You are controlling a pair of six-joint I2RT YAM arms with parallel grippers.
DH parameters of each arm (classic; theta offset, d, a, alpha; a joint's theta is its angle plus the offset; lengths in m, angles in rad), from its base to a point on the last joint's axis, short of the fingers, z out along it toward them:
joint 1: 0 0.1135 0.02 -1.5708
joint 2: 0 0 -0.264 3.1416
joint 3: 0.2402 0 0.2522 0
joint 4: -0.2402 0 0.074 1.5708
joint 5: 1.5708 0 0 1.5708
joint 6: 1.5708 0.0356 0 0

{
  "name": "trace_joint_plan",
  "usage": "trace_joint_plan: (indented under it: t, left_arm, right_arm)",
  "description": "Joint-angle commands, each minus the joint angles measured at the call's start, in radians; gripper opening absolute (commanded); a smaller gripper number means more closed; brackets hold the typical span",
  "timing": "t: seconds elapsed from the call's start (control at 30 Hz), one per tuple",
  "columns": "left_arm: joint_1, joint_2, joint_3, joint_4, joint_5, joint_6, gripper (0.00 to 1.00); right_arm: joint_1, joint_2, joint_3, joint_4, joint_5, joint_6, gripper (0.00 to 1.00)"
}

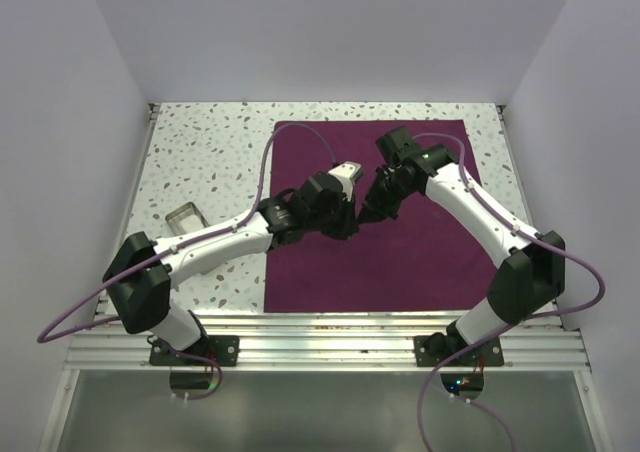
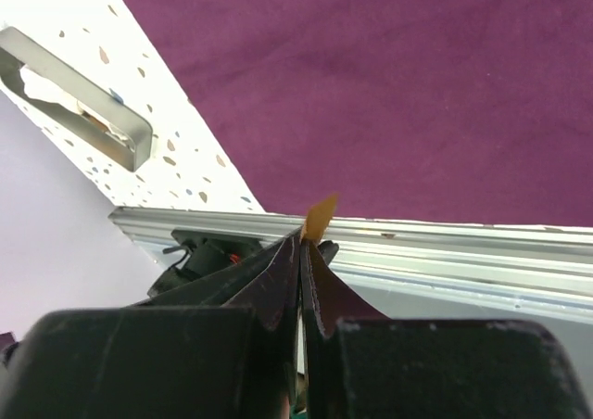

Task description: Prepare the surgical pack

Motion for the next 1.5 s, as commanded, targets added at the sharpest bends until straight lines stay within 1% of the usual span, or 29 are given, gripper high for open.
trace_joint_plan:
  t: [0.0, 0.03, 0.1, 0.13, 0.17, 0.2, 0.23, 0.27, 0.3, 0.37, 0.4, 0.43, 0.5, 0.53, 0.6, 0.63, 0.7, 0.73, 0.83, 0.9, 0.97, 1.07, 1.1, 1.13, 1.17, 1.2, 1.27, 1.3, 1.47]
  left_arm:
    - [-0.003, 0.006, 0.039, 0.003, -0.014, 0.025, 0.04]
    - [-0.002, 0.006, 0.041, -0.007, -0.017, 0.025, 0.00]
    - [0.003, -0.015, 0.032, -0.031, -0.020, -0.002, 0.00]
    - [0.020, -0.032, 0.018, -0.045, -0.045, -0.018, 0.00]
    - [0.035, -0.080, -0.032, -0.050, -0.047, -0.057, 0.00]
    - [0.056, -0.111, -0.063, -0.059, -0.046, -0.083, 0.00]
    - [0.116, -0.183, -0.138, -0.079, -0.041, -0.129, 0.00]
    - [0.151, -0.223, -0.173, -0.092, -0.037, -0.151, 0.00]
    - [0.191, -0.263, -0.207, -0.118, -0.038, -0.172, 0.00]
    - [0.317, -0.369, -0.275, -0.239, -0.069, -0.212, 0.00]
    - [0.361, -0.401, -0.287, -0.287, -0.087, -0.220, 0.00]
    - [0.448, -0.432, -0.310, -0.375, -0.128, -0.228, 0.00]
    - [0.533, -0.515, -0.326, -0.440, -0.173, -0.222, 0.00]
    - [0.622, -0.556, -0.339, -0.482, -0.199, -0.214, 0.00]
    - [0.717, -0.581, -0.359, -0.482, -0.182, -0.154, 0.00]
    - [0.795, -0.584, -0.384, -0.473, -0.159, -0.139, 0.00]
    - [0.875, -0.567, -0.407, -0.458, -0.112, -0.088, 0.00]
    - [0.949, -0.538, -0.427, -0.439, -0.065, -0.076, 0.00]
    - [1.040, -0.492, -0.471, -0.371, 0.015, -0.038, 0.00]
    - [1.073, -0.469, -0.490, -0.324, 0.052, -0.033, 0.00]
    - [1.089, -0.434, -0.497, -0.310, 0.060, -0.039, 0.00]
    - [1.109, -0.405, -0.536, -0.234, 0.140, -0.025, 0.00]
    - [1.112, -0.396, -0.539, -0.244, 0.135, -0.028, 0.01]
    - [1.114, -0.386, -0.537, -0.249, 0.134, -0.030, 0.08]
    - [1.114, -0.385, -0.536, -0.275, 0.123, -0.030, 0.18]
    - [1.112, -0.386, -0.530, -0.290, 0.114, -0.032, 0.34]
    - [1.114, -0.415, -0.524, -0.333, 0.074, -0.044, 0.46]
    - [1.112, -0.432, -0.511, -0.350, 0.063, -0.047, 0.54]
    - [1.112, -0.467, -0.453, -0.436, 0.028, -0.093, 0.63]
  right_arm:
    - [0.011, -0.046, -0.001, 0.007, -0.042, 0.020, 0.00]
    - [0.011, -0.040, -0.001, 0.005, -0.042, 0.014, 0.08]
    - [0.006, -0.033, 0.019, -0.002, -0.021, -0.023, 0.44]
    - [-0.003, -0.017, 0.038, -0.033, 0.028, -0.049, 0.58]
    - [-0.025, -0.010, 0.059, -0.050, 0.048, -0.077, 0.79]
    - [-0.035, -0.002, 0.096, -0.060, 0.062, -0.130, 0.86]
    - [-0.057, 0.012, 0.113, -0.089, 0.085, -0.153, 0.96]
    - [-0.065, 0.012, 0.127, -0.096, 0.090, -0.175, 0.99]
    - [-0.071, 0.013, 0.133, -0.094, 0.087, -0.216, 0.99]
    - [-0.072, 0.001, 0.115, -0.077, 0.068, -0.250, 0.99]
    - [-0.069, -0.008, 0.067, -0.064, 0.056, -0.265, 0.99]
    - [-0.069, -0.020, 0.032, -0.023, 0.035, -0.269, 0.99]
    - [-0.069, -0.064, -0.075, 0.019, -0.013, -0.273, 0.99]
    - [-0.069, -0.075, -0.103, 0.051, -0.024, -0.273, 0.99]
    - [-0.069, -0.086, -0.155, 0.061, -0.044, -0.287, 0.99]
    - [-0.069, -0.083, -0.162, 0.055, -0.050, -0.296, 0.99]
    - [-0.069, -0.079, -0.163, 0.045, -0.060, -0.322, 0.99]
    - [-0.069, -0.079, -0.159, 0.036, -0.059, -0.331, 0.99]
    - [-0.071, -0.080, -0.151, 0.032, -0.062, -0.355, 0.99]
    - [-0.072, -0.079, -0.153, 0.028, -0.074, -0.362, 0.99]
    - [-0.069, -0.077, -0.160, 0.027, -0.079, -0.367, 0.99]
    - [-0.069, -0.079, -0.166, 0.022, -0.077, -0.384, 0.99]
    - [-0.069, -0.080, -0.166, 0.021, -0.076, -0.387, 0.99]
    - [-0.069, -0.080, -0.168, 0.022, -0.079, -0.388, 0.99]
    - [-0.071, -0.080, -0.169, 0.022, -0.079, -0.394, 0.99]
    - [-0.071, -0.080, -0.171, 0.024, -0.079, -0.393, 0.99]
    - [-0.069, -0.074, -0.171, 0.027, -0.079, -0.401, 0.99]
    - [-0.069, -0.071, -0.169, 0.028, -0.077, -0.402, 0.99]
    - [-0.071, -0.037, -0.154, 0.031, -0.091, -0.416, 0.99]
